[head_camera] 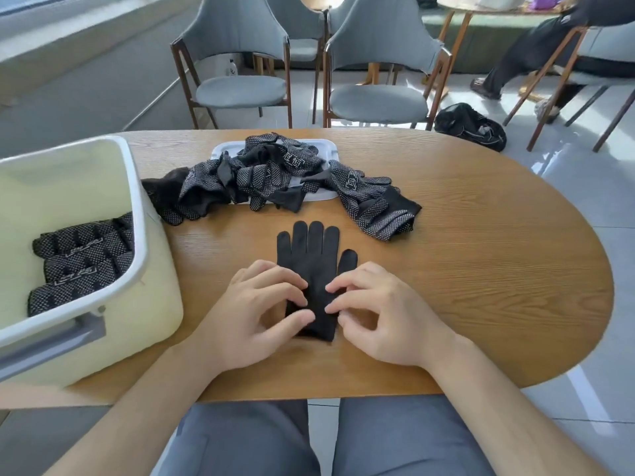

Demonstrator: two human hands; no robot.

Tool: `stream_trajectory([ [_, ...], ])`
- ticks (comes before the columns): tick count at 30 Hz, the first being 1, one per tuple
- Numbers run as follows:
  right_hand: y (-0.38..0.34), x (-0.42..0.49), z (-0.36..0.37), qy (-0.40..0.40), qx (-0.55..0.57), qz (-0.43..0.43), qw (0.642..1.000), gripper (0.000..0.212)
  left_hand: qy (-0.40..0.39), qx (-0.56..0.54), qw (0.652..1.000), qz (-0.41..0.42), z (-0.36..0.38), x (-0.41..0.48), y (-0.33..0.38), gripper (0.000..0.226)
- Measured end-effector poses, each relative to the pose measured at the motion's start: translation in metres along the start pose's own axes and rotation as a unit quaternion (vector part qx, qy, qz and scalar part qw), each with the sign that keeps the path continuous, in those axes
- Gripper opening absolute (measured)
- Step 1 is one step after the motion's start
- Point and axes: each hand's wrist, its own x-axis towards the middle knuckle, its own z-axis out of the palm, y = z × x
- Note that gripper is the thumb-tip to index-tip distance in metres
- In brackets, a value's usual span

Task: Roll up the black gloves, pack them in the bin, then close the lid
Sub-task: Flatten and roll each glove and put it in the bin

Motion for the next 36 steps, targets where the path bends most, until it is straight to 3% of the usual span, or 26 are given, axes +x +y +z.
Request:
stream_trajectory([
  [2, 0.002, 0.002, -0.003, 0.015, 0.029, 0.014, 0.999, 0.016, -0.021, 0.034, 0.999, -0.003, 0.002, 0.004, 0.003, 0.028],
  [6, 0.025, 0.015, -0.006, 0.139, -0.027, 0.085, 0.986, 0.013, -0.067, 0.028, 0.997, 0.014, 0.004, 0.017, 0.001, 0.027],
  [10, 0.059, 0.033, -0.013, 0.215, -0.120, 0.211, 0.946, 0.026, -0.034, 0.001, 0.999, -0.021, 0.002, 0.055, 0.002, 0.028],
  [14, 0.080, 0.051, -0.027, 0.273, -0.081, 0.344, 0.895, 0.042, -0.001, 0.017, 0.999, -0.034, 0.013, 0.112, 0.009, 0.020],
  [17, 0.101, 0.059, -0.040, 0.252, -0.083, 0.432, 0.862, 0.051, 0.003, 0.010, 0.999, -0.053, 0.025, 0.153, 0.019, 0.018],
  [20, 0.112, 0.068, -0.048, 0.184, -0.100, 0.465, 0.860, 0.039, -0.037, 0.028, 0.997, -0.059, 0.035, 0.178, 0.022, 0.025],
  [23, 0.115, 0.069, -0.054, 0.152, -0.093, 0.462, 0.869, 0.014, -0.062, 0.039, 0.995, -0.062, 0.042, 0.184, 0.023, 0.027],
  [25, 0.115, 0.066, -0.060, 0.170, -0.039, 0.438, 0.882, 0.001, -0.045, 0.021, 0.997, -0.060, 0.044, 0.184, 0.025, 0.024],
  [28, 0.107, 0.062, -0.073, 0.212, 0.131, 0.382, 0.890, 0.006, 0.013, -0.039, 0.996, -0.077, 0.039, 0.188, 0.031, 0.026],
  [33, 0.082, 0.063, -0.099, 0.255, 0.119, 0.253, 0.926, 0.014, 0.045, -0.143, 0.980, -0.134, 0.018, 0.209, 0.046, 0.058],
  [34, 0.075, 0.065, -0.105, 0.267, 0.112, 0.229, 0.929, 0.013, 0.037, -0.172, 0.973, -0.149, 0.013, 0.214, 0.048, 0.056],
  [36, 0.062, 0.069, -0.119, 0.287, 0.099, 0.187, 0.934, 0.013, 0.034, -0.198, 0.968, -0.152, 0.007, 0.220, 0.050, 0.032],
])
